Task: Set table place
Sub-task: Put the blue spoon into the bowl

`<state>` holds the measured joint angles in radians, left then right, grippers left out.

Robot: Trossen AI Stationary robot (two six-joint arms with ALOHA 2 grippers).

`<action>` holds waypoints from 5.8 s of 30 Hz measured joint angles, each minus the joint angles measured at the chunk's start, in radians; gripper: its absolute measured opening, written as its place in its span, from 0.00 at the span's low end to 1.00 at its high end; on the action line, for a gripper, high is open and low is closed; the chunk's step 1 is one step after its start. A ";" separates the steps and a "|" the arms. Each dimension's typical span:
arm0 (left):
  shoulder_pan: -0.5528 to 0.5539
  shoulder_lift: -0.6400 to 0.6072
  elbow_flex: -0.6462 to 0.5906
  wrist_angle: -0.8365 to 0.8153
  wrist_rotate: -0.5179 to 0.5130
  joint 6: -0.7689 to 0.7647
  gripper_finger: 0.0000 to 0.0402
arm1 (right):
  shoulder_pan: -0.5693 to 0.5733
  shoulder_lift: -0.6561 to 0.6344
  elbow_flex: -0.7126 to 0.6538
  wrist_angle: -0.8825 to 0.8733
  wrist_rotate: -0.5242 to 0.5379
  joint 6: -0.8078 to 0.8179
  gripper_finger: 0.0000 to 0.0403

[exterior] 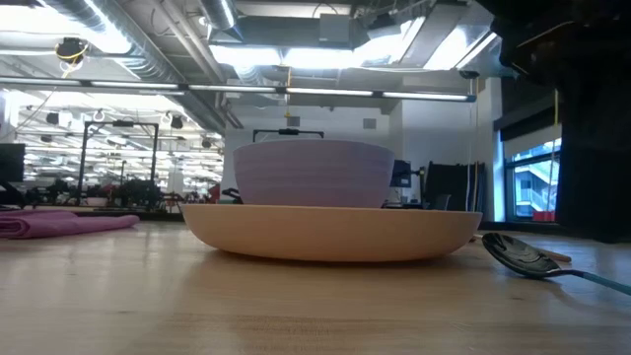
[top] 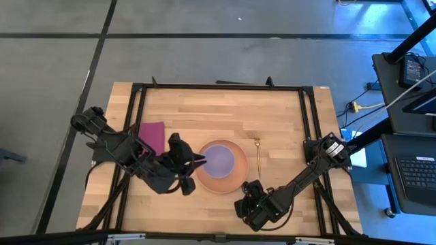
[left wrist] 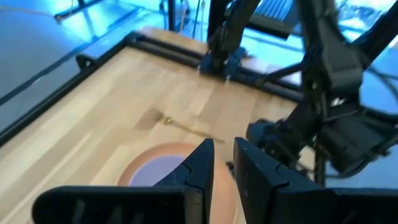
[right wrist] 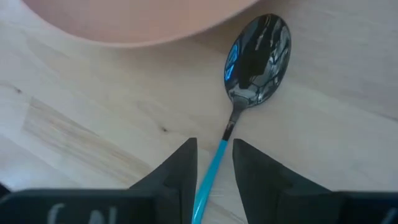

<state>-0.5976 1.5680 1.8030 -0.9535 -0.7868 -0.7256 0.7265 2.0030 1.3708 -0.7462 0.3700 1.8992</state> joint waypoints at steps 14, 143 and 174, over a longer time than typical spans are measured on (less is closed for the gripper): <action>0.004 0.007 -0.001 -0.085 -0.015 -0.058 0.14 | -0.013 0.005 0.000 0.017 -0.005 -0.103 0.26; 0.012 -0.170 -0.001 -0.310 0.022 0.152 0.14 | -0.709 0.240 0.690 -0.479 -0.661 -0.976 0.02; -0.037 -0.170 -0.001 -0.398 0.021 0.066 0.14 | -0.683 0.311 0.689 -0.472 -0.730 -0.965 0.11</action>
<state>-0.6342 1.3983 1.8023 -1.3515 -0.7654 -0.6593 0.0433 2.3142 2.0602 -1.2182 -0.3602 0.9343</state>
